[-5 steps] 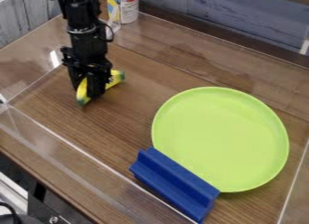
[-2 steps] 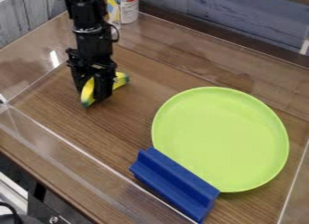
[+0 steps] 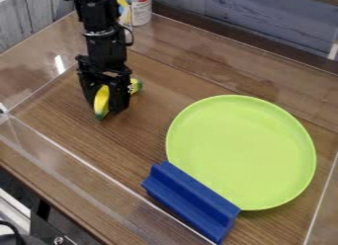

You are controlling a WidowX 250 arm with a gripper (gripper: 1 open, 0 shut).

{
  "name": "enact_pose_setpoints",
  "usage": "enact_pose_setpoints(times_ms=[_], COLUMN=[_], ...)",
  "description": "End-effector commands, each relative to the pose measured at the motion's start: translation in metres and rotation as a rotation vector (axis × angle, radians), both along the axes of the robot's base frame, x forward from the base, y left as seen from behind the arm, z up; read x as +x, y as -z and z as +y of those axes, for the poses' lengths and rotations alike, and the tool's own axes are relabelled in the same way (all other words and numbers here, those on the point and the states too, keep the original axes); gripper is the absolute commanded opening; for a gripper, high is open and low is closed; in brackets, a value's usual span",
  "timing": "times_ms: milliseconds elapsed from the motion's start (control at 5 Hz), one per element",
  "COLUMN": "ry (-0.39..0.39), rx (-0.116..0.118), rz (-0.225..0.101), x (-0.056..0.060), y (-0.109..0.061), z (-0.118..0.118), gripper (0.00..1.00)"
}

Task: Remove the banana from inside the green plate and put it on the table

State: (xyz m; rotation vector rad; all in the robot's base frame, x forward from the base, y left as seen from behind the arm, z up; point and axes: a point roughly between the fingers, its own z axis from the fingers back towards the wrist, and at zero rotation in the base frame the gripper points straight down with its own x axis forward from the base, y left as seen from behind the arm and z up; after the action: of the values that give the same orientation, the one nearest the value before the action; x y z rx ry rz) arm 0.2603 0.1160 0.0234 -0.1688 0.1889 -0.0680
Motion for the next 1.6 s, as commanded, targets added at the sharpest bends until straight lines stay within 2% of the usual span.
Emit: enact_pose_setpoints(times_ms=[0, 1000, 1200, 1400], ry=[-0.005, -0.040, -0.048, -0.057], rx=[0.027, 0.025, 0.023, 0.022], rz=[-0.078, -0.078, -0.076, -0.077], x=[0.009, 0.014, 0.013, 0.013], y=[-0.023, -0.012, -0.011, -0.014], z=[0.005, 0.018, 0.021, 0.023], gripper=[0.00, 0.00, 1.00, 1.00])
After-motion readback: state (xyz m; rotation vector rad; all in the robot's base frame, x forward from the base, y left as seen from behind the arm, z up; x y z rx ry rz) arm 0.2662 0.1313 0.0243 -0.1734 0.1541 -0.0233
